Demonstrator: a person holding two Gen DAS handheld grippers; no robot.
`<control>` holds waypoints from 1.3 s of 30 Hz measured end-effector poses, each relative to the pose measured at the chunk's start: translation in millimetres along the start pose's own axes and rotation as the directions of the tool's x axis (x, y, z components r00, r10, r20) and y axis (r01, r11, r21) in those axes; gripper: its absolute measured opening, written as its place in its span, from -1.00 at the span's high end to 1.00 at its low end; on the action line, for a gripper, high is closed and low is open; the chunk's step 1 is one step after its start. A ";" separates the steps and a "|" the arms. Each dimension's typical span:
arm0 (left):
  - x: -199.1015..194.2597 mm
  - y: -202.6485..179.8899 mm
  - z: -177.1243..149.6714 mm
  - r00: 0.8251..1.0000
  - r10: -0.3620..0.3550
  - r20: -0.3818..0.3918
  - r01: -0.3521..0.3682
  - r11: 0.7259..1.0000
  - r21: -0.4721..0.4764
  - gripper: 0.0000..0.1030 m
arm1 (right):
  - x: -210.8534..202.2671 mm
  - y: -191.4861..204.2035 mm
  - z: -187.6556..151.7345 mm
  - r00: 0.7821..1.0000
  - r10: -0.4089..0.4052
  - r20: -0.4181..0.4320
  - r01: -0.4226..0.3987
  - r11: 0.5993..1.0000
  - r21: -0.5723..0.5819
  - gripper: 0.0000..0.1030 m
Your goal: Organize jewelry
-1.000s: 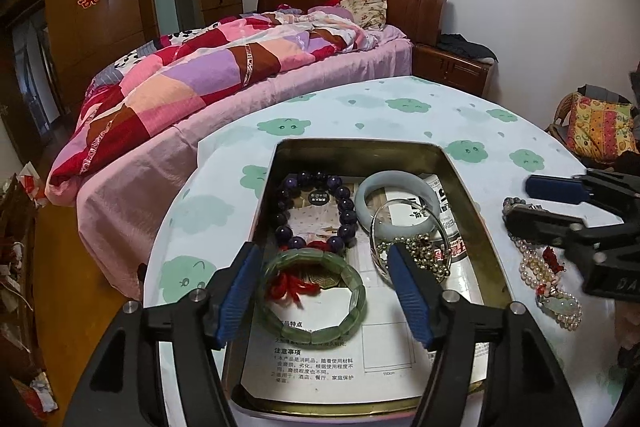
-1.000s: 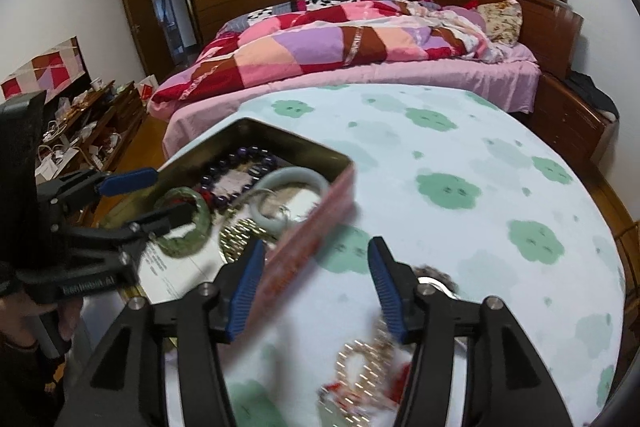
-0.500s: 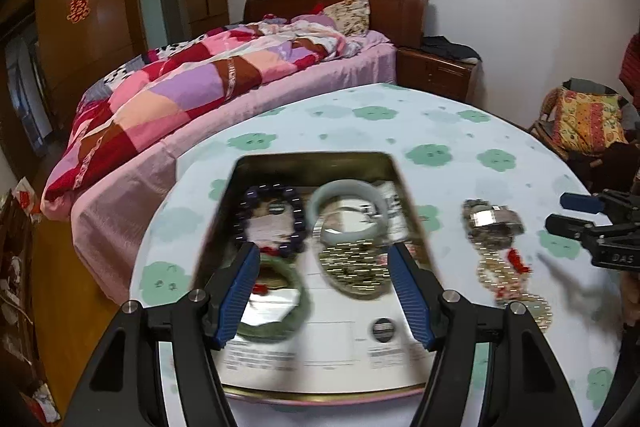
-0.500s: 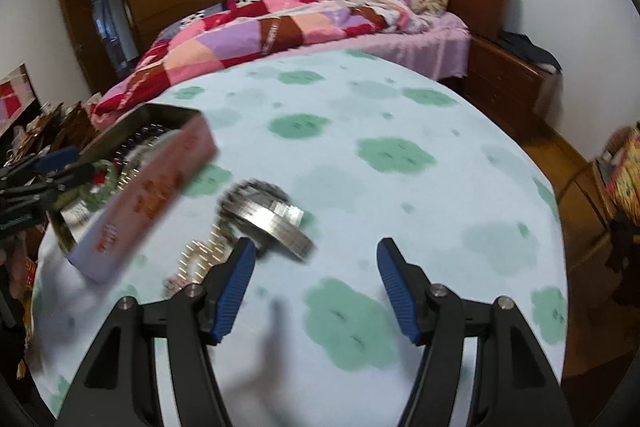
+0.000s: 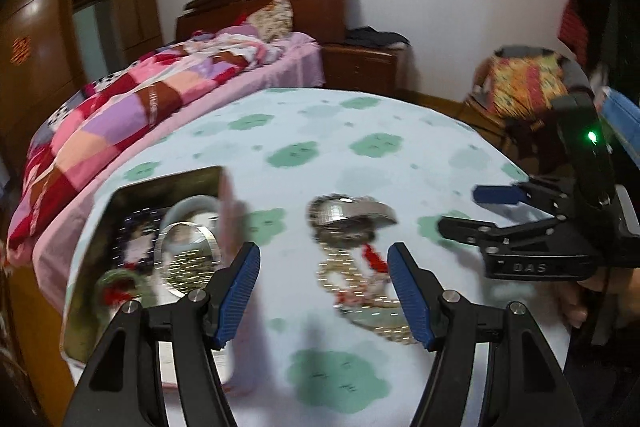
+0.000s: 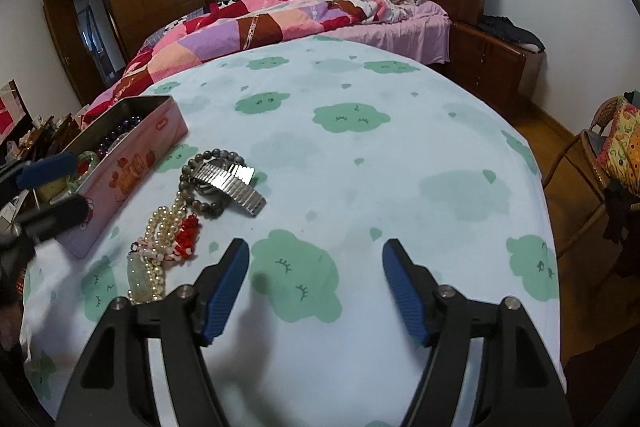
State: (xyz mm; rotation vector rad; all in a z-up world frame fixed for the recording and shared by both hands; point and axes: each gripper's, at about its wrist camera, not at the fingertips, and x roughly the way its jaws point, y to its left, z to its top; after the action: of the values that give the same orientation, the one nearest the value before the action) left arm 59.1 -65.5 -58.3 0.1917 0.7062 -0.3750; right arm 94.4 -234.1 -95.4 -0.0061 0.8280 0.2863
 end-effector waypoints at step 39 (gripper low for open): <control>22.8 -6.4 -2.7 0.991 -0.119 -0.063 0.118 0.993 -0.023 1.00 | -0.4 -1.9 -2.5 1.000 0.015 -0.005 -0.015 1.000 0.015 -0.40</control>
State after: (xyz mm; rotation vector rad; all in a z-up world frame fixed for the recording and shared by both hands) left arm 70.9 -76.8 -75.7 0.1440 0.7865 -0.4767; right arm 92.9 -236.3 -97.0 0.0133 0.8352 0.2943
